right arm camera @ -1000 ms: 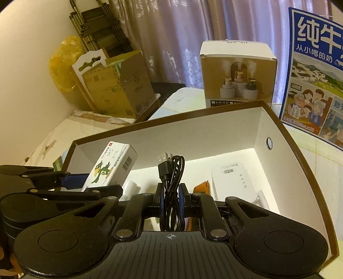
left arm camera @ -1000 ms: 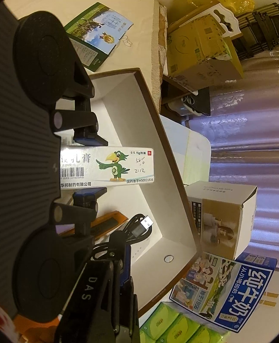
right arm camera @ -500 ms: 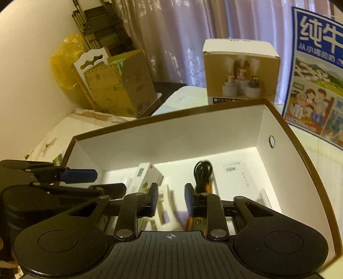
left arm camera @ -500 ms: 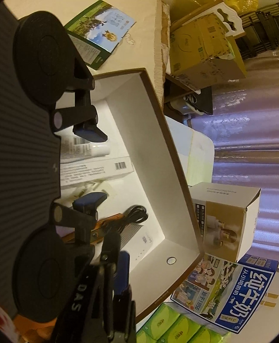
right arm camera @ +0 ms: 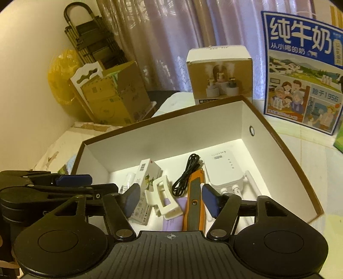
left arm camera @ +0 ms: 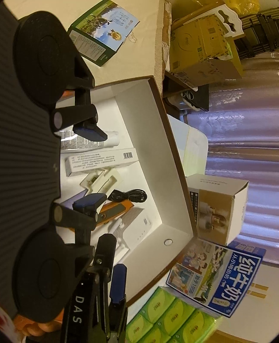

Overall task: Organize rigid objects
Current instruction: 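Lower and release the cable and cream box into the brown box, then withdraw both tools from the box back over the mat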

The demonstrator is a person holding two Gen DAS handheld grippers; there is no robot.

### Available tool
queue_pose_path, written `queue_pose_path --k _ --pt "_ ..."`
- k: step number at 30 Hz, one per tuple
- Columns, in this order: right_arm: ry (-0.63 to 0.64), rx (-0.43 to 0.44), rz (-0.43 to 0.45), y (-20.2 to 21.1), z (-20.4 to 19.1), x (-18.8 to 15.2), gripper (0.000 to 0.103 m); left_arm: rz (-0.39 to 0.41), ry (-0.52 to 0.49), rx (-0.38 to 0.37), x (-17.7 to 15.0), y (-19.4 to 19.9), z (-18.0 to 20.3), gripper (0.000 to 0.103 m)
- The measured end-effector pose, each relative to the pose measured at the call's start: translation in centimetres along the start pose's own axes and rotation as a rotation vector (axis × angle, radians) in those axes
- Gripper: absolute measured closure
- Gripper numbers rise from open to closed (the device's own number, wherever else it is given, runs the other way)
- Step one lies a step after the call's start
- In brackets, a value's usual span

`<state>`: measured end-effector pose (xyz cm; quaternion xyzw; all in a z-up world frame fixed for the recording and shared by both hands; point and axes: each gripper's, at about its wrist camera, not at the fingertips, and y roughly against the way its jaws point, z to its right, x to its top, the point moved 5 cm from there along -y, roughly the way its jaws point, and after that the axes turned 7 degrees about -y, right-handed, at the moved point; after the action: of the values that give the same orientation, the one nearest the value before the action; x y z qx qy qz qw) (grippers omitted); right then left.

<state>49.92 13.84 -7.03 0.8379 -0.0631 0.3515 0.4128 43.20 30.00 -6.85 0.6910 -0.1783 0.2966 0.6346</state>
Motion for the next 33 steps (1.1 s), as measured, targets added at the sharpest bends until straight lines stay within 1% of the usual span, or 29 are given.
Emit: queue_pose_path --k 2,5,14,33 --pt "-0.005 -0.003 0.008 0.8 -0.1 -0.3 0.038 0.01 0.005 -0.002 -0.2 0.9 0.2 0.05" --pt "-0.016 -0.007 0.018 1.9 -0.2 -0.7 0.037 0.023 0.003 -0.009 -0.6 2.1 0.6 0.05" --pt "-0.049 -0.016 0.039 5.6 -0.2 -2.4 0.036 0.046 -0.004 -0.032 -2.3 5.6 2.2 0.049" --pt "-0.096 -0.038 0.059 12.6 0.4 -7.9 0.036 0.045 -0.044 -0.083 -7.2 10.6 6.6 0.049"
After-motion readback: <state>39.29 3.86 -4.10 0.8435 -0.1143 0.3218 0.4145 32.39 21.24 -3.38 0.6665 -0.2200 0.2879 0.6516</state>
